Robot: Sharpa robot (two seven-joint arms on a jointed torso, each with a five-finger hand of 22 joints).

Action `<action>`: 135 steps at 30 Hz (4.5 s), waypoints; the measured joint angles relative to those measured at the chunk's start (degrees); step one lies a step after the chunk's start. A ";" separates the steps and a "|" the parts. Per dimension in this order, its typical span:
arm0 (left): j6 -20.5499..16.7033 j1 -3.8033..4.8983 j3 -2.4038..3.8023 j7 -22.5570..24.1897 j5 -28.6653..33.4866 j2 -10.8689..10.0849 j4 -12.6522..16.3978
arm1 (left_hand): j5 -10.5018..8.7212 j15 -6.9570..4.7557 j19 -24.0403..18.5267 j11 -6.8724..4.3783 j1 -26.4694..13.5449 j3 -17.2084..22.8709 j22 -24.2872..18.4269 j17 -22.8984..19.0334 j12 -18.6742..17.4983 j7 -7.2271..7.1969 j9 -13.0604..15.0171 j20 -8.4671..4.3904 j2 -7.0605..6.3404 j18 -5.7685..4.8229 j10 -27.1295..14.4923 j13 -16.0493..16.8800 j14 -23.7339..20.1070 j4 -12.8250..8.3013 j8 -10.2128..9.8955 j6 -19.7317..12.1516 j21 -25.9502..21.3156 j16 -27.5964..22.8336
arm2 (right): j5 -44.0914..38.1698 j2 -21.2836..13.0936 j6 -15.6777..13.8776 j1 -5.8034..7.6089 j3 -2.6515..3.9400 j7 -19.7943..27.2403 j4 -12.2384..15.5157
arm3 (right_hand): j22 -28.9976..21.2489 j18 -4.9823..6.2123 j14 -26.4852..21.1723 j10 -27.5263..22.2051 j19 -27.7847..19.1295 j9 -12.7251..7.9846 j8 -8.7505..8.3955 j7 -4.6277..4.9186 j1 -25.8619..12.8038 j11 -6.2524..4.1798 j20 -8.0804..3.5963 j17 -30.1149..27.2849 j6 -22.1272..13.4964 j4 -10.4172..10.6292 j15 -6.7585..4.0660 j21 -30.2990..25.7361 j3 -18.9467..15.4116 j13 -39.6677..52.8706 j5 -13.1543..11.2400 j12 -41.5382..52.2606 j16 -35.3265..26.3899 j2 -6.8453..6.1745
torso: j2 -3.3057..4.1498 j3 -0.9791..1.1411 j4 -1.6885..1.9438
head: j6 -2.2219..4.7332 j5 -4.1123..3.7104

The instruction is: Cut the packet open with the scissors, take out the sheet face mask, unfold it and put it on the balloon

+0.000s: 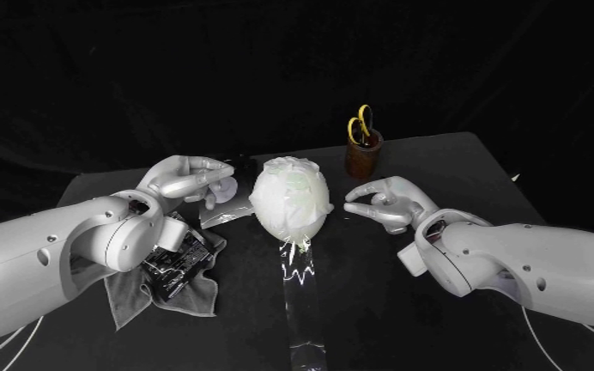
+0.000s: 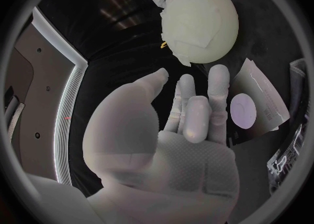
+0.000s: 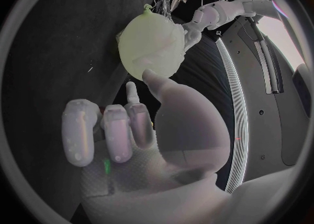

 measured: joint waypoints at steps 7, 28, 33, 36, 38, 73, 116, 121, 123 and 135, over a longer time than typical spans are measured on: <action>0.05 -1.01 -0.06 1.43 0.86 -0.50 1.29 | 0.00 -0.02 3.38 -0.17 1.07 -1.35 6.04 4.92 2.68 -0.01 -0.27 -0.14 0.61 -0.96 -0.84 1.51 2.04 0.70 0.00 -0.01 4.45 2.42 | -1.04 0.85 -0.18 -0.62 0.01 0.09 -0.62 | 0.03 0.01 0.07 0.00 -0.02 -0.63 -0.65 0.15 0.35 0.41 0.40 0.00 -0.55 -0.27 0.33 0.68 -0.66 0.02 0.00 1.56 -0.12 -0.35 | 0.08 -0.03 -0.01 | -0.02 -0.26; 0.06 -1.44 -0.11 2.14 1.45 -0.56 1.94 | 0.00 0.02 5.57 -0.17 2.10 -2.13 11.19 8.52 3.65 -0.03 -0.55 -0.11 1.19 -1.40 -1.25 1.95 2.82 0.86 0.00 -0.02 7.93 3.96 | -2.06 3.93 -0.31 -0.91 0.03 0.25 -1.77 | -0.01 0.00 0.00 0.00 -0.01 -1.19 -0.88 0.46 1.17 0.41 0.42 -0.05 -0.24 -0.57 0.40 1.34 -1.28 -0.02 0.00 3.20 0.01 0.48 | 0.15 -0.03 0.03 | -0.74 -0.23; 0.05 -1.45 -0.11 2.16 1.48 -0.57 2.06 | 0.00 0.04 5.56 0.03 2.10 -2.29 11.51 8.53 3.66 -0.03 -0.55 -0.11 1.19 -1.41 -1.46 2.01 2.83 1.02 0.00 -0.02 8.22 3.96 | -2.02 4.26 -0.29 -0.94 0.03 0.31 -1.94 | 0.00 0.01 -0.01 0.00 0.09 -1.36 -0.88 0.26 1.48 0.40 0.71 -0.04 -0.03 -0.57 0.40 1.34 -1.28 -0.01 0.00 3.20 0.00 0.78 | 0.15 -0.03 0.04 | -0.91 -0.19; 0.04 -1.45 -0.11 2.18 1.50 -0.57 2.10 | 0.00 0.04 5.80 0.03 2.10 -2.29 11.58 8.53 3.66 -0.03 -0.55 -0.09 1.19 -1.42 -1.46 2.01 2.83 1.02 0.00 -0.02 8.29 3.97 | -1.99 4.42 -0.26 -0.94 0.03 0.34 -2.16 | 0.01 0.01 -0.01 0.00 0.09 -1.47 -0.88 0.35 1.63 0.40 0.71 -0.02 0.09 -0.57 0.40 1.33 -1.28 0.01 0.00 3.20 -0.01 0.94 | 0.15 -0.03 0.04 | -0.97 -0.15; 0.04 -1.45 -0.11 2.19 1.52 -0.58 2.15 | 0.00 0.04 5.97 0.04 2.10 -2.29 11.82 8.53 3.66 -0.03 -0.59 -0.10 1.19 -1.43 -1.46 2.01 2.83 1.02 0.00 -0.02 8.42 4.26 | -1.95 4.53 -0.24 -0.94 0.03 0.35 -2.33 | 0.02 0.01 0.11 0.00 0.09 -1.54 -1.01 0.38 1.70 0.40 0.71 0.00 0.44 -0.57 0.52 1.33 -1.28 0.01 0.00 3.20 -0.02 1.01 | 0.15 -0.03 0.04 | -1.03 -0.13; 0.05 -1.48 -0.30 2.23 2.04 -0.81 2.35 | 0.00 0.04 6.38 0.05 2.78 -2.28 12.73 8.53 3.89 -0.04 -0.67 -0.11 1.43 -1.83 -1.45 1.99 2.82 1.02 0.00 -0.03 9.26 4.25 | -1.45 4.23 -0.53 -1.24 0.04 1.49 -1.40 | 0.01 -0.01 0.03 0.01 0.00 -0.05 5.28 -4.97 5.55 -3.50 -1.90 -0.03 12.76 -2.97 -2.51 3.56 1.90 0.01 -0.24 3.29 -0.15 6.37 | 0.10 -0.05 0.00 | -1.55 -0.31; 0.20 -1.56 -0.61 2.21 2.17 -1.11 2.26 | 0.00 0.04 6.36 0.06 3.76 -2.28 12.85 8.53 4.08 -0.05 -0.73 -0.11 1.49 -1.85 -1.44 2.03 2.82 1.02 0.00 -0.03 9.25 4.42 | -10.01 1.33 -4.79 -1.67 0.04 2.40 -0.33 | 0.03 -0.01 0.10 0.10 -0.01 -0.99 -0.27 -0.50 1.84 -0.11 -0.21 0.00 1.92 -3.51 0.09 0.85 -1.53 0.03 0.34 2.63 0.05 0.96 | 0.05 -0.04 -0.04 | -1.51 -0.98; 0.22 -1.56 -0.64 2.23 2.17 -1.13 2.29 | 0.00 0.04 6.36 0.06 3.76 -2.28 12.85 8.53 4.08 -0.05 -0.73 -0.11 1.49 -1.84 -1.43 2.02 2.82 1.02 0.00 -0.03 9.25 4.42 | -11.34 2.12 -5.37 -1.67 0.04 2.97 -0.51 | 0.03 -0.01 0.10 0.10 -0.01 -1.19 -0.27 -0.39 2.40 -0.11 -0.21 0.00 2.67 -3.76 0.10 1.33 -1.28 0.03 0.34 3.24 0.04 1.52 | 0.05 -0.02 -0.05 | -1.59 -0.96; 0.23 -1.56 -0.65 2.24 2.17 -1.12 2.30 | 0.00 0.04 6.36 0.06 3.76 -2.28 12.85 8.53 4.08 -0.05 -0.73 -0.11 1.49 -1.85 -1.43 2.02 2.82 1.02 0.00 -0.03 9.25 4.41 | -11.83 2.48 -5.51 -1.67 0.04 3.19 -0.54 | 0.03 -0.01 0.10 0.10 -0.01 -1.26 -0.27 -0.46 2.62 -0.11 -0.21 0.00 3.17 -3.76 0.10 1.33 -1.28 0.02 0.34 3.27 0.04 1.75 | 0.06 -0.02 -0.05 | -1.68 -1.01; 0.26 -1.57 -0.66 2.30 2.18 -1.09 2.37 | 0.00 0.04 6.36 0.06 3.76 -2.45 12.87 8.53 4.08 -0.05 -0.78 -0.11 1.49 -1.85 -1.43 2.01 2.82 0.85 0.00 -0.03 9.54 4.41 | -13.53 3.75 -5.57 -1.67 0.04 3.75 -1.64 | -0.02 -0.01 0.09 0.10 0.10 -1.45 -0.27 -0.67 2.62 -0.11 0.10 -0.05 3.98 -3.76 0.10 1.69 -1.28 -0.02 0.34 3.28 -0.01 1.75 | 0.07 -0.09 0.03 | -1.79 -1.14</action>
